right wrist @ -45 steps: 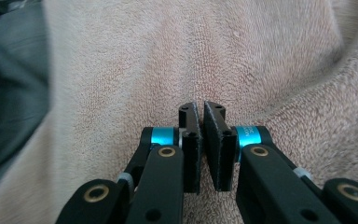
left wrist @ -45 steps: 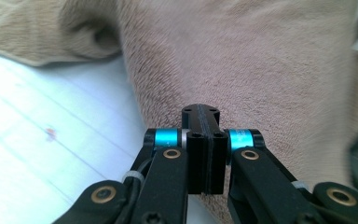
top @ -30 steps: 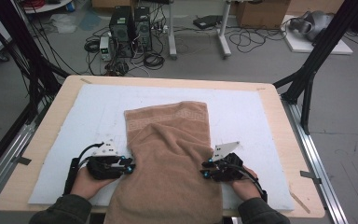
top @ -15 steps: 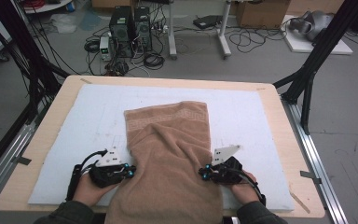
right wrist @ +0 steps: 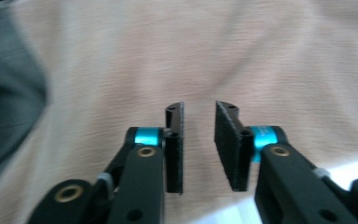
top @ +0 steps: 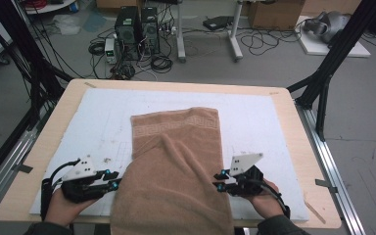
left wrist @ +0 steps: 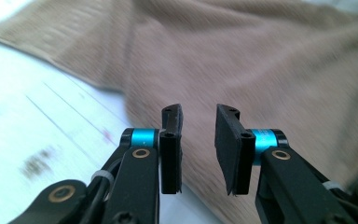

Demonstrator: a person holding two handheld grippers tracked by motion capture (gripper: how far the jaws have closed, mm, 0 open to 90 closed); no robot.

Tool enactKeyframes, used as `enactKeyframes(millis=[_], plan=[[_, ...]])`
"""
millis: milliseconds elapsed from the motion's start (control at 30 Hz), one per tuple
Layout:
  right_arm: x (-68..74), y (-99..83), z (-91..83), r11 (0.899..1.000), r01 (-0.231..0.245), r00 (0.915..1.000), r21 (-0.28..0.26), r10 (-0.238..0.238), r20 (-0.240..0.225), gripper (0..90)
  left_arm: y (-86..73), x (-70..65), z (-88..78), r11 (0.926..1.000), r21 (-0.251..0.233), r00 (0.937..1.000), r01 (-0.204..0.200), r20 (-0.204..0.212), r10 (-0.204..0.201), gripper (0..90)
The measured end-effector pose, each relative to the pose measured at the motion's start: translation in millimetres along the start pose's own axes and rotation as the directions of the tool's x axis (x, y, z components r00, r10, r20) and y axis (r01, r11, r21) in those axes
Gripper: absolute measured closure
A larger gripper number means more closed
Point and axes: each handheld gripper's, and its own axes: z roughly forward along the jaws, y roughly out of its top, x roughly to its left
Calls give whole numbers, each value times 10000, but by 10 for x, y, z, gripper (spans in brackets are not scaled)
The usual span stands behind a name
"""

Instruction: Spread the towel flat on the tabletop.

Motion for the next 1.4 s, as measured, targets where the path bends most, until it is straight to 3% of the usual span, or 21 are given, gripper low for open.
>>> enactKeyframes(millis=[100, 200, 267, 333, 367, 467, 567, 667, 700, 800, 933, 967, 1033, 1100, 1167, 1200, 1233, 1267, 1333, 1367, 1400], plan=[[-186, -2, 104, 9995, -253, 9993, 182, 248, 267, 655, 65, 113, 264, 9995, 239, 9998, 188, -37, -187, 698], [-357, -55, 285, 9956, -710, 9969, 604, 687, 392, 615, 93, 165, 547, 9964, 797, 9996, 274, -93, -268, 667], [-386, -101, 368, 9926, -891, 9958, 827, 870, 286, 663, 82, 150, 688, 9915, 1293, 9999, 140, 71, -150, 690], [-379, -146, 381, 9928, -1033, 9944, 607, 1016, 308, 781, 56, 109, 754, 9866, 1611, 9997, -241, -54, 253, 824], [-379, -164, 367, 9927, -1082, 9941, 530, 1074, 165, 832, 48, 93, 742, 9881, 1513, 9994, -292, -114, 313, 841], [-330, -178, 331, 9940, -893, 9960, 626, 887, 123, 847, 34, 66, 605, 9908, 1328, 9997, -248, -28, 254, 854], [-214, -178, 283, 9953, -678, 9972, 696, 697, -255, 847, -42, -12, 372, 9925, 1168, 9993, -353, 183, 334, 852], [-102, -175, 215, 9978, -526, 9967, 392, 549, -596, 781, -67, -14, 184, 9977, 656, 9988, -141, 470, 110, 750], [-100, -164, 177, 9984, -484, 9980, 305, 496, -394, 751, -44, 15, 165, 9984, 559, 9994, -48, 354, 28, 680], [-213, -111, 119, 9972, -704, 9973, 270, 698, 217, 708, 72, 157, 206, 9995, 154, 9996, 274, 84, -275, 644], [-525, -7, 145, 9950, -942, 9902, 335, 902, 1064, 698, 236, 374, 410, 9981, -210, 9934, 576, -980, -594, 678], [-592, 2, 162, 9941, -1031, 9882, 341, 984, 1176, 696, 276, 461, 517, 9978, -83, 9879, 657, -1401, -663, 696], [-773, 12, 214, 9883, -1495, 9803, 306, 1441, 1348, 670, 310, 594, 709, 9953, 224, 9797, 937, -1800, -882, 698], [-941, -17, 284, 9798, -1993, 9698, 181, 1946, 1468, 645, 301, 712, 869, 9893, 510, 9726, 1368, -1962, -1244, 681], [-1026, -49, 356, 9763, -2161, 9636, 134, 2110, 1641, 624, 277, 783, 1007, 9820, 1000, 9634, 1602, -2323, -1335, 634], [-1048, -66, 396, 9734, -2286, 9619, 162, 2233, 1578, 624, 255, 809, 1056, 9786, 1168, 9651, 1695, -2209, -1408, 633], [-1063, -78, 436, 9715, -2347, 9600, 317, 2266, 1646, 630, 251, 818, 1057, 9813, 968, 9676, 1666, -2074, -1438, 664], [-1062, -85, 465, 9701, -2386, 9590, 443, 2282, 1682, 645, 255, 816, 1066, 9819, 953, 9716, 1634, -1880, -1435, 779], [-1066, -74, 476, 9737, -2240, 9613, 410, 2139, 1735, 710, 281, 762, 1086, 9877, 1190, 9740, 1015, -2139, -743, 861], [-1059, -66, 483, 9754, -2161, 9630, 441, 2054, 1743, 738, 289, 757, 1093, 9880, 1195, 9734, 977, -2183, -698, 867], [-1058, -62, 485, 9753, -2155, 9640, 475, 2048, 1694, 778, 304, 773, 1089, 9869, 1249, 9667, 1025, -2463, -692, 870]])
